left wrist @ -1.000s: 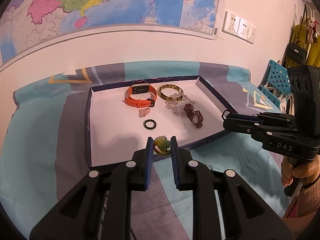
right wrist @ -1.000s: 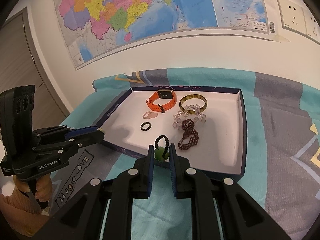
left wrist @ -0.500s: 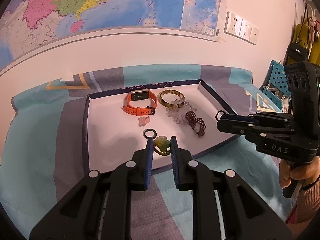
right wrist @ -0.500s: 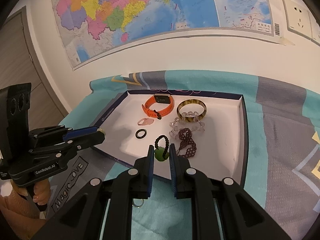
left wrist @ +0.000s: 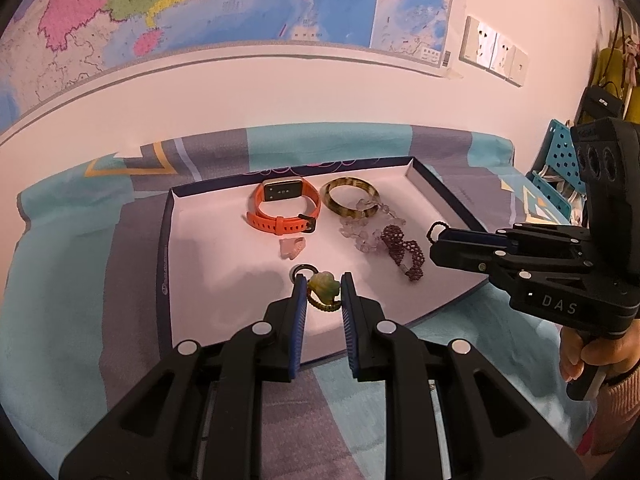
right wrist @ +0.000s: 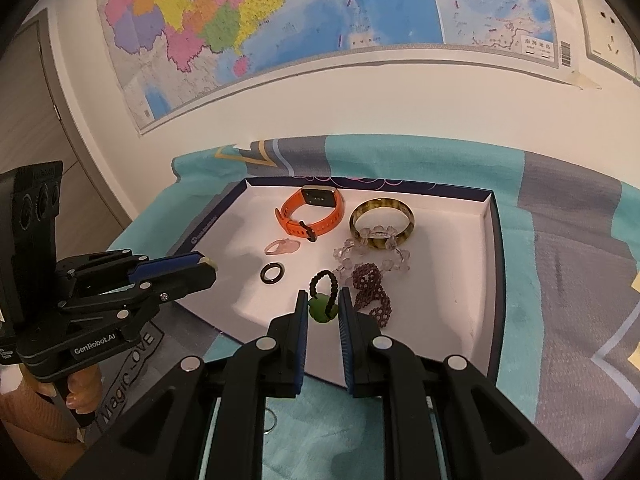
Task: Organize jewelry
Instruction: 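Carry the green ring and hair tie into the box and open both grippers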
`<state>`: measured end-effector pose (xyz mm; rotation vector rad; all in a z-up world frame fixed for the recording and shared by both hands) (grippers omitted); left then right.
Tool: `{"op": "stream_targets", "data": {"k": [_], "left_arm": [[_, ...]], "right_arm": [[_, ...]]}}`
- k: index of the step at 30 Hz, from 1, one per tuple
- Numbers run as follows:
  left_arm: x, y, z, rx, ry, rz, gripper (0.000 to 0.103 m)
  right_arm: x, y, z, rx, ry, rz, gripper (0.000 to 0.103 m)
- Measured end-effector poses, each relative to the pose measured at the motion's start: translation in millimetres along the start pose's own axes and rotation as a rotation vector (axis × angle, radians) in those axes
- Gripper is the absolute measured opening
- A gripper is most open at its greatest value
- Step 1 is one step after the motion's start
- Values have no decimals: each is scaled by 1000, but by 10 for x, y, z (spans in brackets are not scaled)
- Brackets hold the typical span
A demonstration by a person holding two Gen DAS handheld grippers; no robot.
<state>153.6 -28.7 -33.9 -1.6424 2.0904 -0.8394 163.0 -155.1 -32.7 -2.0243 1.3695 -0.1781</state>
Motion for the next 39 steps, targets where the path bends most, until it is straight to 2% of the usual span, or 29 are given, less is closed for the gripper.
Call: {"op": "stream_targets", "data": {"k": [39], "left_arm": [[-62, -39, 465, -95, -24, -33, 18]], "right_arm": [[110, -78, 408, -77, 36, -3, 13]]}}
Point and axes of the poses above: each gripper's, at about its wrist camera, not at the fingertips, and z roughly the way its jaws point, x to its right, y to its underside, the point moved 6 cm from there along z, roughly the way its jaws point, and after that the axes turned 7 degrees about -x, right-handed, at the moved point
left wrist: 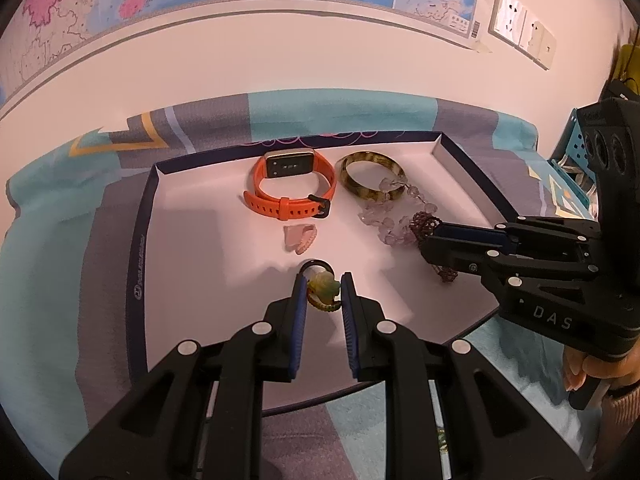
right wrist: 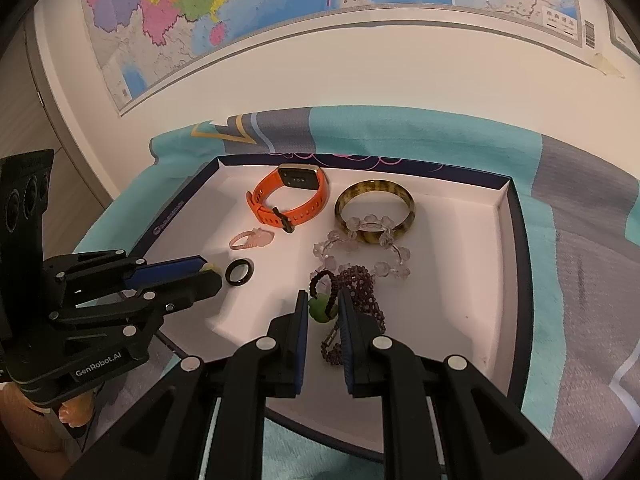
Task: Organize jewelry
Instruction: 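Carry the green ring and hair tie into the box and open both grippers, then lift both open grippers out of the box toward the last rings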
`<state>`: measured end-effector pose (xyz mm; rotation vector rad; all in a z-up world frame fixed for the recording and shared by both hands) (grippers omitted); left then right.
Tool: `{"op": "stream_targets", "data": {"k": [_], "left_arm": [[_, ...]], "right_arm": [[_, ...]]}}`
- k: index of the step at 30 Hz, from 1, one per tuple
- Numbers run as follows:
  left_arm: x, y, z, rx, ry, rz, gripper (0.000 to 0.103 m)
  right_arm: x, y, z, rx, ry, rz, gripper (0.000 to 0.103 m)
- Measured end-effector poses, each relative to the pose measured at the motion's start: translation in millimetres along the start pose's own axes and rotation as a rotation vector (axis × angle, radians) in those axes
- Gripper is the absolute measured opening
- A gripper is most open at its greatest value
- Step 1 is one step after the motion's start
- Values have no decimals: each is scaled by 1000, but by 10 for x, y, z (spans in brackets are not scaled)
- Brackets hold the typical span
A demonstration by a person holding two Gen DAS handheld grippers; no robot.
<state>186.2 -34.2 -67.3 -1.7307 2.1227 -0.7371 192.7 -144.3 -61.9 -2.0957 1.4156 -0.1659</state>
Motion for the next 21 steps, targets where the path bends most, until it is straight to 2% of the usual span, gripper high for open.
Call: {"op": "stream_targets", "data": {"k": [11, 12, 14, 16, 21], "left_arm": [[-31, 11, 6, 1, 8, -17, 18], [-33, 7, -2, 4, 10, -18, 19], [-35, 6, -52, 17, 11, -19, 29], [-29, 5, -103, 31, 5, -16, 30], [2, 68, -293, 70, -12, 17, 36]], "right_arm": [[78, -10, 51, -6, 10, 34, 15], [81, -10, 41, -3, 9, 36, 15], [84, -11, 19, 4, 10, 40, 16], [85, -7, -25, 16, 4, 48, 22], [26, 25, -187, 44, -5, 33, 23]]}}
Point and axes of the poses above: each gripper's, at about its wrist camera, not at the fingertips, and z roughly the way its jaws point, x to its right, y to its underside, the point moved 6 cm from there along z, roughly the way its jaws point, and after that the axes turned 7 degrees about -x, right-handed, at the moved point
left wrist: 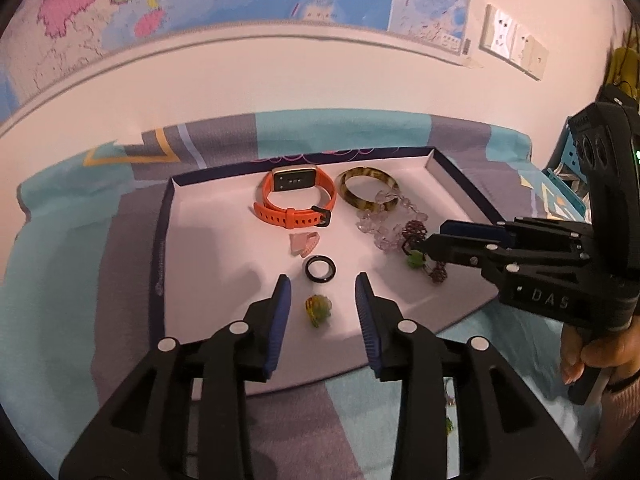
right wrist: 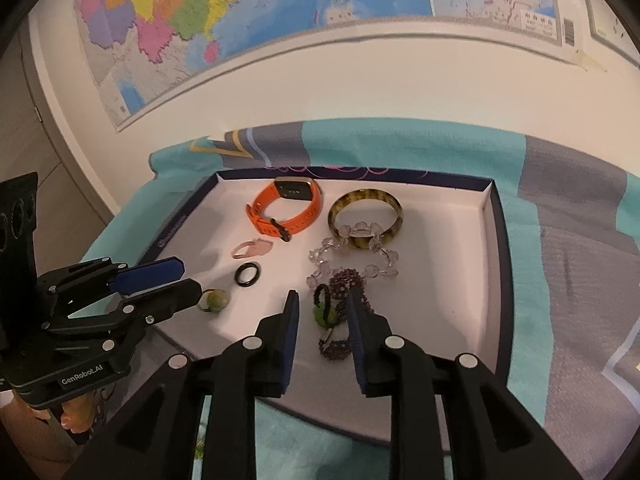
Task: Organize jewelry
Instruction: 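Lift both open grippers out of the box toward the last rings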
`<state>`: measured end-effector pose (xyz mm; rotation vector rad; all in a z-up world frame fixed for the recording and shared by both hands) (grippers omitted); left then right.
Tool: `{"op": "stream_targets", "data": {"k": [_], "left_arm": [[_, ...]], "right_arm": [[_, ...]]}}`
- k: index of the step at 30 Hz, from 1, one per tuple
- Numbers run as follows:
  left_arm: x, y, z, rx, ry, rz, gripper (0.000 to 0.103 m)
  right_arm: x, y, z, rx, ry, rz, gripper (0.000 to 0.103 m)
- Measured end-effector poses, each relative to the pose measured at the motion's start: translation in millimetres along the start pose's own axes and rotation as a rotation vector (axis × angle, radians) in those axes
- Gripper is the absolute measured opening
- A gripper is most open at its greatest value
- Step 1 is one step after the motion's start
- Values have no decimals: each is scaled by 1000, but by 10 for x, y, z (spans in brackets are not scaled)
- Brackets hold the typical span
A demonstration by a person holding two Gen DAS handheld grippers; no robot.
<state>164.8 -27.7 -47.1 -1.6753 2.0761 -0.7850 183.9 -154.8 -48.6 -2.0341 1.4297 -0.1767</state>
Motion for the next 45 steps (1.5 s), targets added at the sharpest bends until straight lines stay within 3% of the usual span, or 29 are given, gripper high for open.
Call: {"op": "stream_targets", "data": {"k": [6, 10, 20, 30, 34, 39, 45], "left_arm": [[14, 161, -254, 32, 17, 26, 44], [60, 299, -360, 31, 46, 35, 46], [207, 552, -474, 23, 93, 49, 53], [442, 880, -343, -60, 146, 137, 56], [508, 889, -261, -82, 148, 154, 54], [572, 856, -110, -118, 137, 160, 45], [617, 858, -56, -121, 132, 168, 35]], "right_arm": [[-144, 118, -255, 25, -14, -54, 29], [-256, 291, -380, 31, -28, -89, 39], [-311, 756, -341, -33, -53, -68, 39], [-199, 952, -309, -54, -50, -3, 42], [-207, 962, -325, -51, -52, -1, 43], [-199, 959, -333, -42, -56, 9, 48], [-190, 970, -305, -48, -66, 13, 48]]}}
Point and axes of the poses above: each gripper's, at about its wrist camera, not at the fingertips, and z roughly the way its jaws point, x to its right, y to its underside, the point moved 6 cm from there along z, roughly the way its jaws point, and after that the axes turned 7 degrees about -x, right-handed, at the moved point
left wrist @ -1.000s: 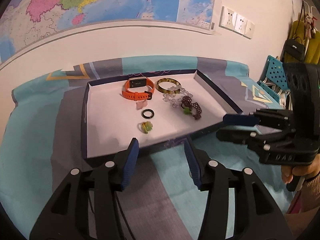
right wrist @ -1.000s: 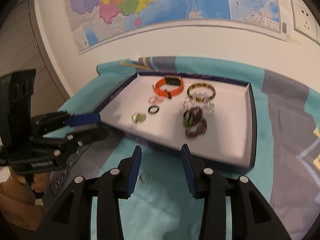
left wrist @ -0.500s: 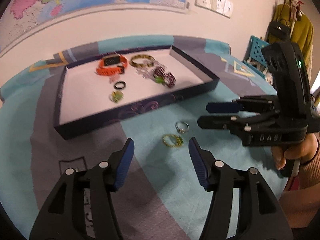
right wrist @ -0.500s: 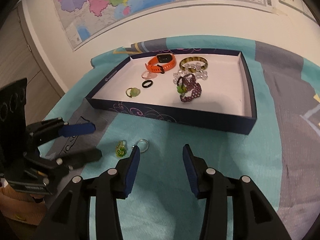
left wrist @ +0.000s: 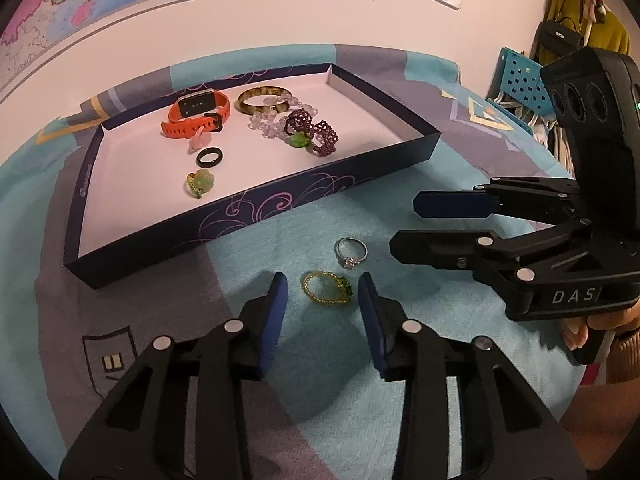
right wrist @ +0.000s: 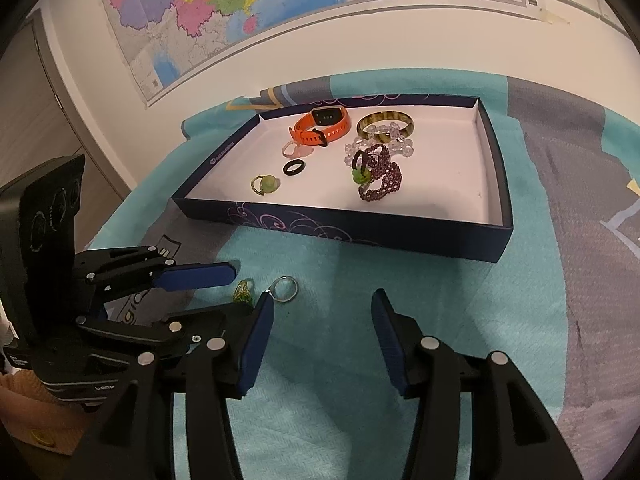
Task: Organize jewelry
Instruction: 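Lift both open grippers out of the box toward the last rings, then grasp the gold green-stone ring with the left gripper while the right grasps the silver ring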
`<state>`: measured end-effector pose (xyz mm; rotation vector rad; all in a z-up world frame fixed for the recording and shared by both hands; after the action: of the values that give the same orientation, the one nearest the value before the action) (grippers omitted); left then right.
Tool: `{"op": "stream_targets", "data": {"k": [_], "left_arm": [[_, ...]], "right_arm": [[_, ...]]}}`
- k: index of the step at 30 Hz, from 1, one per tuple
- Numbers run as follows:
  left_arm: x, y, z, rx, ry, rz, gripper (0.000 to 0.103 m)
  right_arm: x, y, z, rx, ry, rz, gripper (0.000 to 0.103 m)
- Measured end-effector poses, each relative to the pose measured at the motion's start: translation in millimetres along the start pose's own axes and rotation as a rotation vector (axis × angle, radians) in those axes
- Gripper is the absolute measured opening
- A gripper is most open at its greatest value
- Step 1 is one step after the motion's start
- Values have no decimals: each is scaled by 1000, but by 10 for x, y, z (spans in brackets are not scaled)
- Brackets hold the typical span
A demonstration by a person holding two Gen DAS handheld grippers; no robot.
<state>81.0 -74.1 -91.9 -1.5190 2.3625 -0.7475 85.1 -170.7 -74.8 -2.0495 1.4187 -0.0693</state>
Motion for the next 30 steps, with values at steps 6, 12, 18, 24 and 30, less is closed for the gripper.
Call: {"op": "stream_targets", "data": {"k": [6, 12, 18, 24, 30], "left_arm": [[-21, 18, -18, 4, 4, -9, 19], [-46, 69, -64, 8, 17, -21, 10], [-92, 117, -104, 11, 16, -38, 10], [-145, 168, -147, 15, 11, -49, 10], [-188, 206, -191, 22, 14, -54, 23]], "right_arm": [[-54, 1, 31, -4, -14, -8, 48], [-208, -18, 107, -19, -27, -46, 48], [-350, -59, 191, -33, 13, -97, 42], [-397, -79, 259, -44, 80, -135, 22], [-382, -67, 248, -39, 99, -141, 20]]}}
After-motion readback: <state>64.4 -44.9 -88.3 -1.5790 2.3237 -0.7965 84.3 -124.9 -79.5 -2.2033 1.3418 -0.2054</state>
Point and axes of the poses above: each gripper's, at about its wrist camera, not at the fingertips, and z roughly the way its jaws point, x to its right, y to its underside, the point moved 6 cm from there along z, roughly the way its jaws point, and after that the axes turned 7 degrees about -x, right-handed, at the moved point
